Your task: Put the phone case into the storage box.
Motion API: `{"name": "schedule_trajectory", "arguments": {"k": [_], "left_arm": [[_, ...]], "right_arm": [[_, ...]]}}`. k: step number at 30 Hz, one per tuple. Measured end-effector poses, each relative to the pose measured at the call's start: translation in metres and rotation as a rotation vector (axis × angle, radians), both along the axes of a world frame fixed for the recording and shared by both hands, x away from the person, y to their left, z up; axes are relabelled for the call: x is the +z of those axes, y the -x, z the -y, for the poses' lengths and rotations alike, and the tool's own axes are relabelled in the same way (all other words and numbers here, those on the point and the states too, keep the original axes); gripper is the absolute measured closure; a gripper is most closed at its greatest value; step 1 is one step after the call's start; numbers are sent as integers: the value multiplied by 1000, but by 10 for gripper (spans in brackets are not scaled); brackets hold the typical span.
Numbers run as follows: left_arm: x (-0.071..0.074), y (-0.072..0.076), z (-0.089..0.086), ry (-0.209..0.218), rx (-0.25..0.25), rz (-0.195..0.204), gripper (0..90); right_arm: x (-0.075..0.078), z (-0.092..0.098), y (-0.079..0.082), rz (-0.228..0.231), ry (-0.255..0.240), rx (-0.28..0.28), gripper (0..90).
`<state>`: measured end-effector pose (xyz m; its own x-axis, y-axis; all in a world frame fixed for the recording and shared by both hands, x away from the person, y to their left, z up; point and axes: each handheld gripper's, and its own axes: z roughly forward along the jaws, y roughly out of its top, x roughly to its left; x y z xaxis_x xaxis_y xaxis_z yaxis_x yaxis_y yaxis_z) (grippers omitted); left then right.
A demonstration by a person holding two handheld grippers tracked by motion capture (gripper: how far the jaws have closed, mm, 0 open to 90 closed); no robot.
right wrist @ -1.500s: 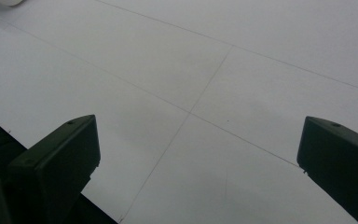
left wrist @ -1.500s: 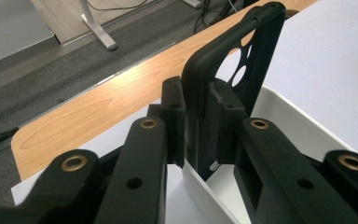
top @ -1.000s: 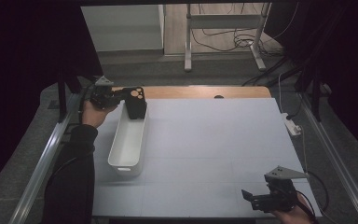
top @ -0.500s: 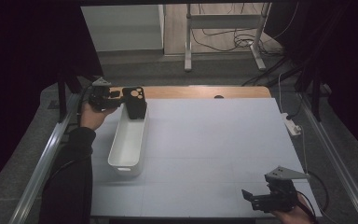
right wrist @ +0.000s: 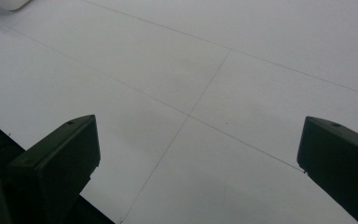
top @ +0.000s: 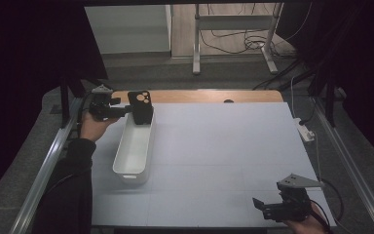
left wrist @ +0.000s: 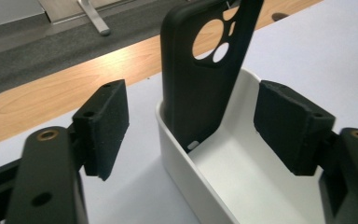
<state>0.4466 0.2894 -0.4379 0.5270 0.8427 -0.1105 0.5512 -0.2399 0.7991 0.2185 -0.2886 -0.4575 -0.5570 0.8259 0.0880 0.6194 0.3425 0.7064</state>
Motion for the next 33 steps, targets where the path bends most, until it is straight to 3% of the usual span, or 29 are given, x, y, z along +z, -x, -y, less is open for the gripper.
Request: {"name": "schedule_trajectory", "arguments": {"k": [12, 21, 27, 33], "left_arm": [[3, 19, 3, -14, -4, -11, 119], [1, 34, 4, 22, -22, -26, 59], [-2, 45, 6, -5, -18, -18, 20], [1, 56, 10, 10, -33, -4, 12]], "right_arm": [[0, -1, 0, -3, 4, 3, 0], [0, -1, 0, 0, 6, 3, 0], [0, 0, 0, 1, 3, -1, 0], [0, 0, 0, 2, -7, -1, 0]]}}
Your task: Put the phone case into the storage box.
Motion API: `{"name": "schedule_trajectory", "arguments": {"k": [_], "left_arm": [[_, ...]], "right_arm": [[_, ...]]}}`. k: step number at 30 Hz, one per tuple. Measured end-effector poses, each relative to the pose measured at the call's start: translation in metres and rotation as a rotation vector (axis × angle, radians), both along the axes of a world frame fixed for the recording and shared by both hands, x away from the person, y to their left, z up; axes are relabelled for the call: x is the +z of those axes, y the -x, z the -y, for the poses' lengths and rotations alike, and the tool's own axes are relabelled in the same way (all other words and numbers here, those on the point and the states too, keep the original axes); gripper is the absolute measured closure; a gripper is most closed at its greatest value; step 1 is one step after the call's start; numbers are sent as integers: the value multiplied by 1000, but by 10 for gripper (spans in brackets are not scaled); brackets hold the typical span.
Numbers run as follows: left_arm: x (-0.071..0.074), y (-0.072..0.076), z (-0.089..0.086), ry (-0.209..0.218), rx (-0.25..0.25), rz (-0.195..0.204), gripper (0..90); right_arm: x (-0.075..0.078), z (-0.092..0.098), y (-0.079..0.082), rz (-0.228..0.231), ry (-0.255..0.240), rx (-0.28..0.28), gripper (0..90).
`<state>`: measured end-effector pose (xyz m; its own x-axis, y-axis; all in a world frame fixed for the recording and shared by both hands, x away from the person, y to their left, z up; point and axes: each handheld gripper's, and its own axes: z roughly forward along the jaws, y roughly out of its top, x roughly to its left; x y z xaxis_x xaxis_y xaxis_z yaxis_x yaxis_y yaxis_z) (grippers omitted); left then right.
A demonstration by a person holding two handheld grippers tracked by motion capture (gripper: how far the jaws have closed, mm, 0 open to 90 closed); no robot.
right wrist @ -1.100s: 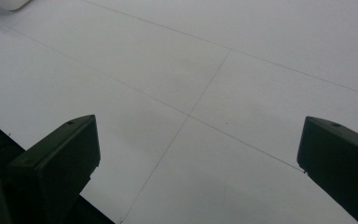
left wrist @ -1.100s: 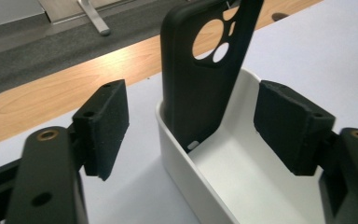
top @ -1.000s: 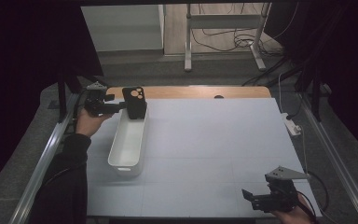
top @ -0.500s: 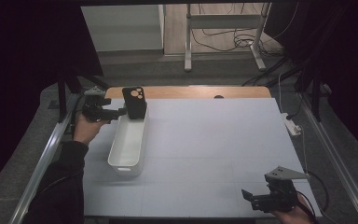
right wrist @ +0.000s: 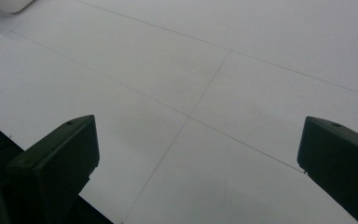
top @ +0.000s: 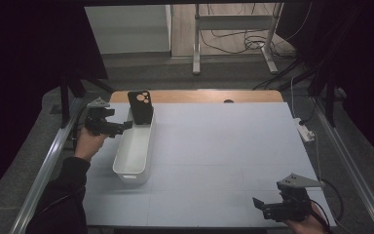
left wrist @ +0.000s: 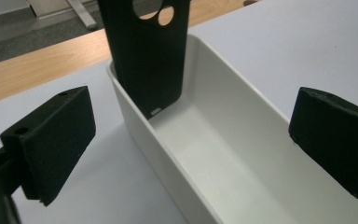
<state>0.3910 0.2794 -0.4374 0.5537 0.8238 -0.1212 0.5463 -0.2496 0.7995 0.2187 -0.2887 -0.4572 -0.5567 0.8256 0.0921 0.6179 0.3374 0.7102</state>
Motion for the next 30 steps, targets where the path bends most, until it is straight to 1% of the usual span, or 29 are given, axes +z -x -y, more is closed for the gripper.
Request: {"name": "schedule_trajectory", "arguments": {"k": [1, 4, 6, 7, 8, 12, 18, 22, 24, 28, 30], "left_arm": [[0, 2, 1, 3, -4, 2, 11], [1, 9, 4, -10, -17, 16, 8], [2, 10, 4, -10, -22, 20, 6], [2, 11, 4, -5, -22, 18, 3], [3, 14, 4, 10, -25, 19, 3], [4, 19, 4, 20, -35, 20, 4], [5, 27, 6, 1, -39, 25, 7], [4, 32, 8, 7, -45, 28, 8], [4, 35, 8, 16, -43, 22, 8], [4, 40, 10, 18, -49, 15, 8], [4, 43, 10, 31, -53, 11, 5]], "right_arm": [[0, 0, 0, 1, 2, 0, 0], [0, -1, 0, 3, 7, 2, 0], [0, -1, 1, 5, 7, 2, 0], [0, -1, 1, 6, 7, 1, 0], [0, 0, 1, 6, 6, 1, 0], [0, -1, 1, 7, 6, 2, 0], [0, -1, 1, 6, 11, 6, 0], [0, -2, 1, 7, 11, 7, 0], [0, -2, 1, 8, 11, 9, 0], [0, -1, 1, 7, 10, 11, 0], [0, -1, 1, 8, 8, 13, 0]]}}
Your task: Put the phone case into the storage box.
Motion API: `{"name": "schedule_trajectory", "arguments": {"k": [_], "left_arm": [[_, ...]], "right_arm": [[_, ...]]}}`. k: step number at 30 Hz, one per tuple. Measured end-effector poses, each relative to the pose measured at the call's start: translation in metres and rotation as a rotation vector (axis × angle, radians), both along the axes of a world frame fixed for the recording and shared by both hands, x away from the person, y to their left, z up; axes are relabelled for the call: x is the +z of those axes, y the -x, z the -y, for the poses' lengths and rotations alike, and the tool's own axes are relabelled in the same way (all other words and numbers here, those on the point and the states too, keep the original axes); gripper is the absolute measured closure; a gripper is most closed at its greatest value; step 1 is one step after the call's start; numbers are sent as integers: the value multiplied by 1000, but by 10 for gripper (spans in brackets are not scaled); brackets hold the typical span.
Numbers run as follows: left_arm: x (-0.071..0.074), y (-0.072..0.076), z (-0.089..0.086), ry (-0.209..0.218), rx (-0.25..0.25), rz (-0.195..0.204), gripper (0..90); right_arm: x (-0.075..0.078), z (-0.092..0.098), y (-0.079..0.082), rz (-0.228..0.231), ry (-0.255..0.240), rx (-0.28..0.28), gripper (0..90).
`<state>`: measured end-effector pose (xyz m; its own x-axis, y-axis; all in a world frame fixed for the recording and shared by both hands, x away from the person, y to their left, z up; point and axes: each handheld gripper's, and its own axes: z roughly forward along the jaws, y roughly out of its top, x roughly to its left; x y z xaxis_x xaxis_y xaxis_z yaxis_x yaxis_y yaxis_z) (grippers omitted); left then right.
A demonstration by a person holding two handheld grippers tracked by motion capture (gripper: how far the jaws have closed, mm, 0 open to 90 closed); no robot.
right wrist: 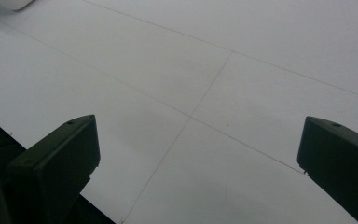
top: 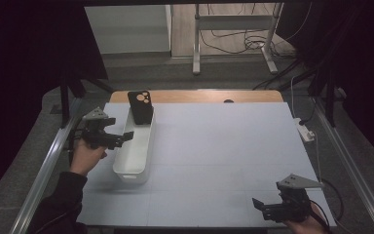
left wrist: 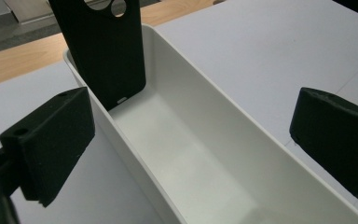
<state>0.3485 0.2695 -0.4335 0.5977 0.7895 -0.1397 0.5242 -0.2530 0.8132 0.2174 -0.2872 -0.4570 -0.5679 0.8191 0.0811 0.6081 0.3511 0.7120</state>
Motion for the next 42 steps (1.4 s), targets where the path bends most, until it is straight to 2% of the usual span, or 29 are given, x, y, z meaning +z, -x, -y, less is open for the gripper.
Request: {"name": "schedule_trajectory", "arguments": {"k": [4, 8, 15, 25, 33, 42], "left_arm": [[0, 6, 0, 13, -17, -2, 4], [0, 11, 1, 3, -17, -4, 0], [2, 31, 3, 0, -8, 8, 0], [2, 51, 3, 9, -6, 24, 0], [1, 67, 6, -1, -1, 34, 0], [-1, 87, 5, 13, 5, 45, 0]], "right_arm": [[0, 0, 0, -1, 8, 5, 0], [0, 0, 0, 3, 4, 6, 0], [0, 0, 0, 1, 5, 8, 0], [0, 0, 0, -2, -5, 10, 0], [0, 0, 0, -1, -8, 11, 0], [0, 0, 0, -1, -8, 14, 0]]}}
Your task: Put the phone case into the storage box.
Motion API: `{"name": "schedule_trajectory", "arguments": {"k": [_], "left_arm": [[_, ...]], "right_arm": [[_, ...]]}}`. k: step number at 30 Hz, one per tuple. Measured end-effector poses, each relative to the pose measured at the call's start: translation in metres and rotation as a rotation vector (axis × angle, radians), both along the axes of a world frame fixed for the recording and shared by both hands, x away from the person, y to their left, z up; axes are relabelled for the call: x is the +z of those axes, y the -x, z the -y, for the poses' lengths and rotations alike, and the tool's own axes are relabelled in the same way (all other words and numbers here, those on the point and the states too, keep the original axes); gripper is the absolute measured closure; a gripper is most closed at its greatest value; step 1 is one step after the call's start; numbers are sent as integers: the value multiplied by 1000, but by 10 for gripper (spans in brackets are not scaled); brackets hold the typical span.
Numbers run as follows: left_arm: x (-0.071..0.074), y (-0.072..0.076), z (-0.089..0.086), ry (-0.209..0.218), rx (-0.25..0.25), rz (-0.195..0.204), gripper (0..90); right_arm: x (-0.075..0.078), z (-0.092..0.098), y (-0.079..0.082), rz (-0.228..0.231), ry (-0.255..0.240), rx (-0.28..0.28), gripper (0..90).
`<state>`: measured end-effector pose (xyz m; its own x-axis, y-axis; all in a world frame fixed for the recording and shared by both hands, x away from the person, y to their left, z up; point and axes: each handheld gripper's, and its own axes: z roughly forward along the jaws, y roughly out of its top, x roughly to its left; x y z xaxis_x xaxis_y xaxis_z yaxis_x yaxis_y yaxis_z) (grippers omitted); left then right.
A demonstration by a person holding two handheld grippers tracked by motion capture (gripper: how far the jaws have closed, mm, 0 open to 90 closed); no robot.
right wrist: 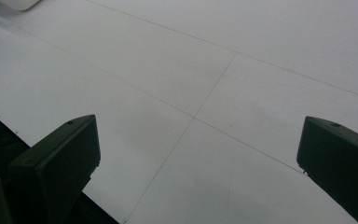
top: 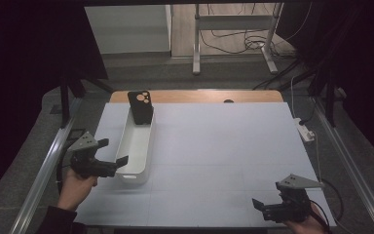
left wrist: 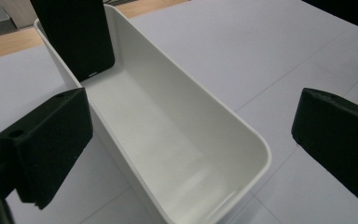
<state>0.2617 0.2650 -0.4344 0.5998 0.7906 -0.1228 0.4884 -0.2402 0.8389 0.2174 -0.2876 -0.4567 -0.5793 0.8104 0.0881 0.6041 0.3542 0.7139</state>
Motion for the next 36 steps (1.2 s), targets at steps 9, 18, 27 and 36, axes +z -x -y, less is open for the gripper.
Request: {"name": "schedule_trajectory", "arguments": {"k": [9, 18, 27, 36], "left_arm": [[-1, 22, -1, -9, 5, 5, 0], [-3, 44, -1, -45, 12, 9, 0], [-6, 63, -1, -50, 16, 8, 0], [-14, 75, -5, -64, 32, -19, 0]], "right_arm": [[0, 0, 0, 0, 0, 0, 0], [0, -1, 0, 1, 6, 5, 0], [0, -1, 0, -1, 6, 5, 0], [0, -1, 0, -2, 6, 4, 0]]}}
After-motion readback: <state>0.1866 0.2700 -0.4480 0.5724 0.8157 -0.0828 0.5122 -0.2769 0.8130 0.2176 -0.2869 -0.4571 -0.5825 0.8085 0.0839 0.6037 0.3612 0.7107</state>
